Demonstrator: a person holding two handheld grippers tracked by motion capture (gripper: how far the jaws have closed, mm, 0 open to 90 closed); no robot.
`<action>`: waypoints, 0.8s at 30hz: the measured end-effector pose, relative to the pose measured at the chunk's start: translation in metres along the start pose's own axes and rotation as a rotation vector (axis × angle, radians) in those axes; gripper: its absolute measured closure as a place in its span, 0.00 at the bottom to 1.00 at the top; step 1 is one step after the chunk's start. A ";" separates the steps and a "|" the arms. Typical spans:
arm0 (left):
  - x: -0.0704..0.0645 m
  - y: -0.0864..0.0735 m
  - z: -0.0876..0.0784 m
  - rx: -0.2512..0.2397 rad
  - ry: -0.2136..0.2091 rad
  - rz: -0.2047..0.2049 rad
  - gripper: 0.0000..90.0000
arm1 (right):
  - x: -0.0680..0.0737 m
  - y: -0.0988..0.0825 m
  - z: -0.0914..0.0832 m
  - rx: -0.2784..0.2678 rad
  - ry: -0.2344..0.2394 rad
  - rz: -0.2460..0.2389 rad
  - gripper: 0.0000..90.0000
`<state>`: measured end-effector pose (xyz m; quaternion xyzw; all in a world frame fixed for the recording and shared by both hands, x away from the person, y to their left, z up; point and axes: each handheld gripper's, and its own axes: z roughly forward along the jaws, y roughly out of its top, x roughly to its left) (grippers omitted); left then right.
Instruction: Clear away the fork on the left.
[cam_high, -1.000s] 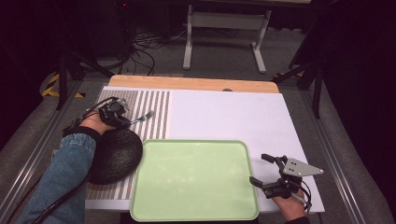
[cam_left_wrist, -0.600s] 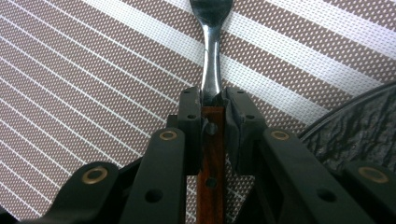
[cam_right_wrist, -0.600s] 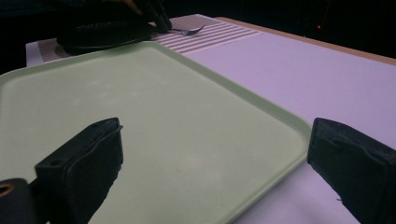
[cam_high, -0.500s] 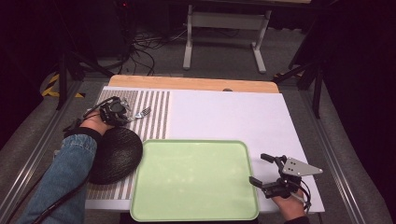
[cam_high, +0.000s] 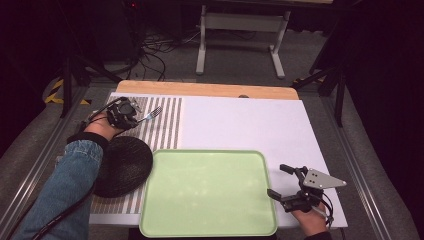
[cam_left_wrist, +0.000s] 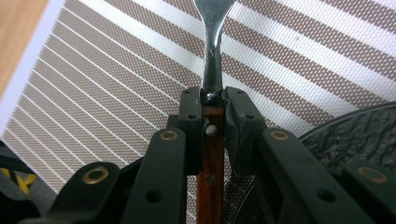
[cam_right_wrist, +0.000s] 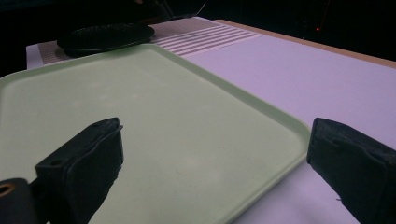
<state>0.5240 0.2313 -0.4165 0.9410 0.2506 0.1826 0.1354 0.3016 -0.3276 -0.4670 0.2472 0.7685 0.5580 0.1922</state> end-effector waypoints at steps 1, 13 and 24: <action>0.000 0.001 -0.003 0.001 0.008 0.006 0.87 | 0.000 0.000 0.000 -0.001 0.001 0.001 0.05; -0.004 0.011 -0.025 0.001 -0.016 -0.011 0.87 | -0.001 0.001 0.000 -0.004 -0.001 0.000 0.05; -0.002 0.011 -0.028 0.021 -0.080 -0.049 0.87 | -0.001 0.002 0.001 -0.004 0.002 -0.001 0.05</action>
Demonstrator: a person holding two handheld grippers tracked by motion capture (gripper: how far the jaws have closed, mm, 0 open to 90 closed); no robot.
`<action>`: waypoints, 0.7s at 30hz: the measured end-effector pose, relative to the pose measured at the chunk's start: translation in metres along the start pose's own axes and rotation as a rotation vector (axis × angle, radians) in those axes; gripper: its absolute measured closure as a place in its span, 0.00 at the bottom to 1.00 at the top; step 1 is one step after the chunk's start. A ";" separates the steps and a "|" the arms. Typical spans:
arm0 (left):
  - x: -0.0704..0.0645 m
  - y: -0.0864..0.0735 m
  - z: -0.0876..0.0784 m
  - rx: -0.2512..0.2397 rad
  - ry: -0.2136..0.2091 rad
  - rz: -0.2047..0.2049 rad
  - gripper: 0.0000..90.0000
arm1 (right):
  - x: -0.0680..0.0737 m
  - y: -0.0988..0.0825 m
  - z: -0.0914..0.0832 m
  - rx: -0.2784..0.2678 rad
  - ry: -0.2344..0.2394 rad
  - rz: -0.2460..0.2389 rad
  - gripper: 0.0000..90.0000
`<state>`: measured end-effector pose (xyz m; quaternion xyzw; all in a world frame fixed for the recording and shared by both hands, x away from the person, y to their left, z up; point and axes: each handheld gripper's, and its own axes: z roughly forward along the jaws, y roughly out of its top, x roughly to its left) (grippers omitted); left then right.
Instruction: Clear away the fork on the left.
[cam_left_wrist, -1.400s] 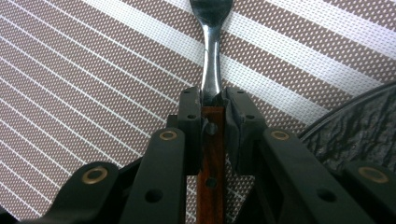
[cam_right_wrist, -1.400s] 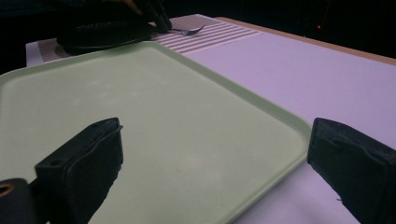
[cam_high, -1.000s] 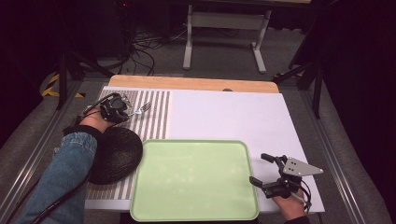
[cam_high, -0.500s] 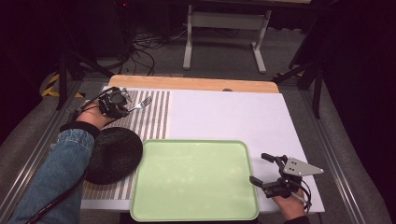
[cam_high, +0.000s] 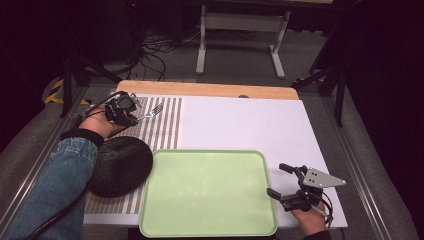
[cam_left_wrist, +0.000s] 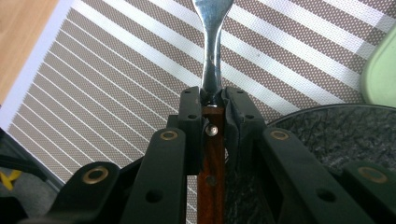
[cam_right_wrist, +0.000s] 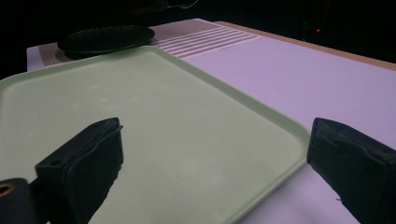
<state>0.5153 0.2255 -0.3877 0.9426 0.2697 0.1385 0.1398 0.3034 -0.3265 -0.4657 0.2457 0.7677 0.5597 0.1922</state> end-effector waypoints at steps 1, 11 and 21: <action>0.000 0.000 0.000 0.002 -0.004 -0.010 0.87 | 0.000 0.000 0.000 0.001 0.000 0.000 0.05; 0.000 -0.002 -0.008 -0.022 -0.082 -0.167 0.87 | 0.000 0.000 -0.001 0.001 -0.004 0.001 0.05; -0.020 0.000 -0.028 -0.047 -0.119 -0.223 0.87 | 0.000 0.002 -0.002 -0.002 -0.006 -0.002 0.05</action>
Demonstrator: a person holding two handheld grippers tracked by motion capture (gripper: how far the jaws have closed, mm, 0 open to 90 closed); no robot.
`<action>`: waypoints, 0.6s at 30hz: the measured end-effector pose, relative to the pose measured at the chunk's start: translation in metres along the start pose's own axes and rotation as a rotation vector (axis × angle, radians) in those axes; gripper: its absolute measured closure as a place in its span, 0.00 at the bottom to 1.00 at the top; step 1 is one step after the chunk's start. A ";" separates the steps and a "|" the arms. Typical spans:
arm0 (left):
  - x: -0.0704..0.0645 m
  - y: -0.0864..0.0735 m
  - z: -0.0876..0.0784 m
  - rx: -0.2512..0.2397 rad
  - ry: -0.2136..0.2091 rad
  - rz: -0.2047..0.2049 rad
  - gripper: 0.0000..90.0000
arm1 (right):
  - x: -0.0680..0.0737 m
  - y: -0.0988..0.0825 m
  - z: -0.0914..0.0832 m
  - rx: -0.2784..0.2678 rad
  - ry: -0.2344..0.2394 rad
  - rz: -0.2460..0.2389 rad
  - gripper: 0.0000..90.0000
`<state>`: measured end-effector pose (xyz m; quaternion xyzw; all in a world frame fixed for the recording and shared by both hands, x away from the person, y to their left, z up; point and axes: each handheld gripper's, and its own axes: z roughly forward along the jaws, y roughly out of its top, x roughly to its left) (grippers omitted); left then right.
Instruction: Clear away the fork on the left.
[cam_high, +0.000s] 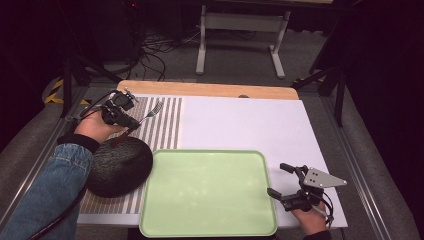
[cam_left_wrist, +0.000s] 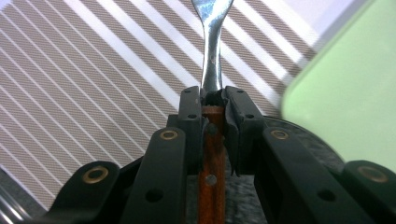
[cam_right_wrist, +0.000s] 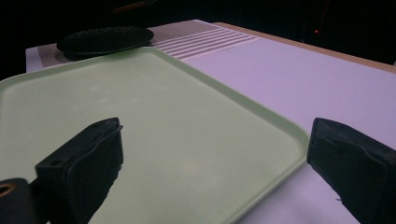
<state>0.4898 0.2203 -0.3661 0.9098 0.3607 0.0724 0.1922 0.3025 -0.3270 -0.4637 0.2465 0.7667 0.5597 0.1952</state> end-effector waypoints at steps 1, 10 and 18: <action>-0.004 0.000 -0.002 -0.003 0.005 0.002 0.87 | 0.000 0.000 0.000 -0.001 0.000 -0.001 0.05; -0.042 -0.002 -0.017 -0.037 -0.051 -0.003 0.87 | 0.000 0.001 0.000 -0.003 -0.002 -0.003 0.05; -0.074 -0.008 -0.025 -0.056 -0.080 0.029 0.87 | 0.000 0.002 -0.001 -0.007 0.001 -0.003 0.05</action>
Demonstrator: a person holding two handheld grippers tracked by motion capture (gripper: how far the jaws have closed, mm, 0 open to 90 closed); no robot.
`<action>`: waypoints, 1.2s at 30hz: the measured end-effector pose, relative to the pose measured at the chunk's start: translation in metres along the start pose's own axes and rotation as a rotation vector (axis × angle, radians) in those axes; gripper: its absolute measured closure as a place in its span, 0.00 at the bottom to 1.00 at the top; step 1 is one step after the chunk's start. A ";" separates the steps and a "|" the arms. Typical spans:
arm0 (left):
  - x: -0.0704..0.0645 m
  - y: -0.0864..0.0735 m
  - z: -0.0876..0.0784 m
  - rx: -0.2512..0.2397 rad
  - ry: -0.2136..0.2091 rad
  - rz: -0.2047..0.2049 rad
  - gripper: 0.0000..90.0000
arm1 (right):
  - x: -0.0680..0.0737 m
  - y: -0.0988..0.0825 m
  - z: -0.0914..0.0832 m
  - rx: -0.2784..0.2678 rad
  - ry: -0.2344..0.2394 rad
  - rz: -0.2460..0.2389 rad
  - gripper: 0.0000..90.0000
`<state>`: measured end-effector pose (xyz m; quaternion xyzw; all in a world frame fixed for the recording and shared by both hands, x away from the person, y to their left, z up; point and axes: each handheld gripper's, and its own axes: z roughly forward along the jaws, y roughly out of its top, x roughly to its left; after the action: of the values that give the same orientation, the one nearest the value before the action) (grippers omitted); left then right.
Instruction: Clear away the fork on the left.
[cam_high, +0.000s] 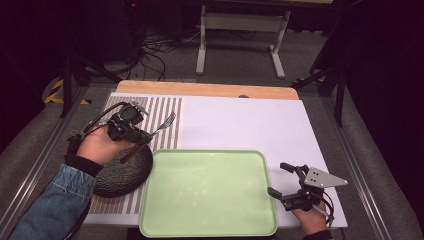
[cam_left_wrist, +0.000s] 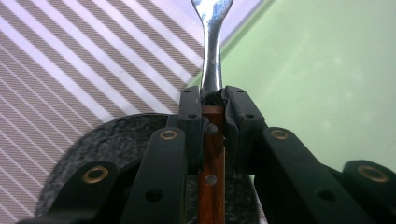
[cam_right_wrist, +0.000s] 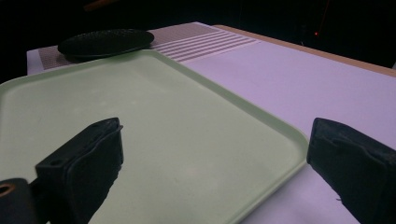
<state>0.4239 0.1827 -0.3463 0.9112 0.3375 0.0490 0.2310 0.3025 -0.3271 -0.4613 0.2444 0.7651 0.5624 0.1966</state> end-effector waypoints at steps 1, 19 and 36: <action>-0.005 -0.001 0.001 -0.004 -0.008 -0.001 0.87 | 0.000 0.000 0.000 -0.001 0.001 0.001 0.05; -0.050 -0.031 0.021 -0.042 -0.112 -0.067 0.87 | 0.001 0.001 -0.001 0.000 0.002 -0.002 0.05; -0.076 -0.047 0.054 -0.035 -0.186 -0.092 0.87 | 0.001 0.001 0.000 0.002 0.002 0.002 0.05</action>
<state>0.3515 0.1448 -0.4101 0.8912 0.3552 -0.0404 0.2793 0.3019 -0.3269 -0.4606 0.2450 0.7655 0.5621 0.1951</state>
